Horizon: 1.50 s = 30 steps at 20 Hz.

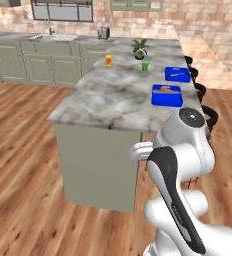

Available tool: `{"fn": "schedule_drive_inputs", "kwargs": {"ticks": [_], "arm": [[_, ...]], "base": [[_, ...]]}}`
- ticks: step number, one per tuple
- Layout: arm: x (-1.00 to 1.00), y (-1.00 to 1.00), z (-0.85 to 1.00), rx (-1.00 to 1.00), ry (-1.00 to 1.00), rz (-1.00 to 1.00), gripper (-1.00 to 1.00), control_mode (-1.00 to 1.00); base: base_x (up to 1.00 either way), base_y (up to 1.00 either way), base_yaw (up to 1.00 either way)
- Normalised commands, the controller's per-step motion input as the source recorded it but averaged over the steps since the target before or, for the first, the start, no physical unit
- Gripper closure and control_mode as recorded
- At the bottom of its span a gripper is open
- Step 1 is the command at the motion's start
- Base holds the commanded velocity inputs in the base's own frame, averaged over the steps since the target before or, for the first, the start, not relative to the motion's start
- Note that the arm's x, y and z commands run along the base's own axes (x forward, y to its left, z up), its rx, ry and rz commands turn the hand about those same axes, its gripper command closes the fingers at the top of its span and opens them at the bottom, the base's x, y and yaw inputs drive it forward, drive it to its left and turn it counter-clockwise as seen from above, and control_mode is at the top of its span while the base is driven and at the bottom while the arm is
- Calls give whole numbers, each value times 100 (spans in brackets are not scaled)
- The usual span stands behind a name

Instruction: Gather the carrot and sweet potato from the fridge and place them on a tray on the dining counter. Then gather the fishs from the fridge and place them on the other tray.

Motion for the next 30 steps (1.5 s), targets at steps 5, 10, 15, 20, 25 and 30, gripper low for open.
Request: {"fn": "schedule_drive_inputs", "kwargs": {"ticks": [5, 10, 15, 20, 25, 30], "arm": [[0, 0, 0, 0, 0, 0, 100, 100], [0, 0, 0, 0, 0, 0, 100, 100], [0, 0, 0, 0, 0, 0, 100, 100], [0, 0, 0, 0, 0, 0, 100, 100], [0, 0, 0, 0, 0, 0, 100, 100], [0, 0, 0, 0, 0, 0, 100, 100]], "base": [[1, -65, 2], [12, -51, 13], [46, -57, 26], [60, -64, 31], [32, -74, 29], [-8, -66, 19]]}}
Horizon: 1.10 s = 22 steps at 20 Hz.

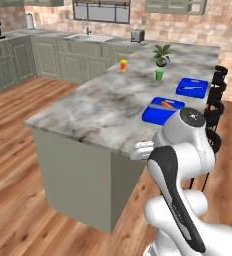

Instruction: Gather the carrot and sweet potato from the fridge and place them on a tray on the dining counter. Then gather the fishs from the fridge and place them on the other tray.

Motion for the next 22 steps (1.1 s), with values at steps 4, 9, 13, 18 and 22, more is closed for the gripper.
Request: {"fn": "schedule_drive_inputs", "kwargs": {"ticks": [4, 9, 13, 18, 22], "arm": [[0, 0, 0, 0, 0, 0, 100, 100], [0, 0, 0, 0, 0, 0, 100, 100], [0, 0, 0, 0, 0, 0, 100, 100], [0, 0, 0, 0, 0, 0, 100, 100], [0, 0, 0, 0, 0, 0, 100, 100]], "base": [[0, -76, 22], [0, -81, 25], [1, -82, 26], [21, -70, 27], [10, -73, 30]]}}
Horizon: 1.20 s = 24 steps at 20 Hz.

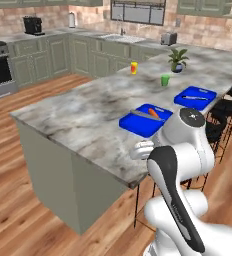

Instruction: Gather the carrot and sweet potato from the fridge and place them on a tray on the dining counter. Then gather the fishs from the fridge and place them on the other tray.

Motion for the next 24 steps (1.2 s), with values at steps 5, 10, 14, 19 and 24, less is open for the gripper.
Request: {"fn": "schedule_drive_inputs", "kwargs": {"ticks": [5, 10, 14, 19, 24], "arm": [[0, 0, 0, 0, 0, 0, 100, 100], [0, 0, 0, 0, 0, 0, 100, 100], [0, 0, 0, 0, 0, 0, 100, 100], [0, 0, 0, 0, 0, 0, 100, 100], [0, 0, 0, 0, 0, 0, 100, 100]], "base": [[1, -68, 29], [11, -67, 30], [10, -67, 32], [6, -57, 34], [5, -58, 35]]}}
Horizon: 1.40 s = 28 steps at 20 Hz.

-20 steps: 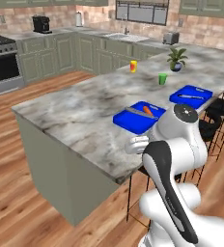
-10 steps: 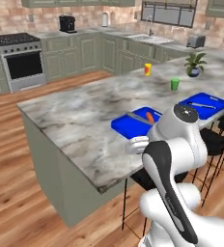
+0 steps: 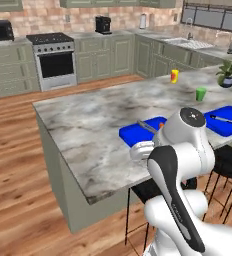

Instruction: Gather the carrot and sweet potato from the fridge and place them on a tray on the dining counter. Then gather the fishs from the fridge and place them on the other tray.

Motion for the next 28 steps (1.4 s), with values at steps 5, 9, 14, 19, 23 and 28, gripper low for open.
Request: {"fn": "schedule_drive_inputs", "kwargs": {"ticks": [5, 9, 14, 19, 23, 28], "arm": [[0, 0, 0, 0, 0, 0, 100, 100], [0, 0, 0, 0, 0, 0, 100, 100], [0, 0, 0, 0, 0, 0, 100, 100], [0, 0, 0, 0, 0, 0, 100, 100], [6, -15, -2, 2, 0, 5, 100, -100], [42, -64, -1, 11, 0, 12, 100, -100]], "base": [[5, -62, 35], [8, -59, 34], [23, -52, 34], [33, -50, 32], [23, -43, 20], [0, 0, 0]]}}
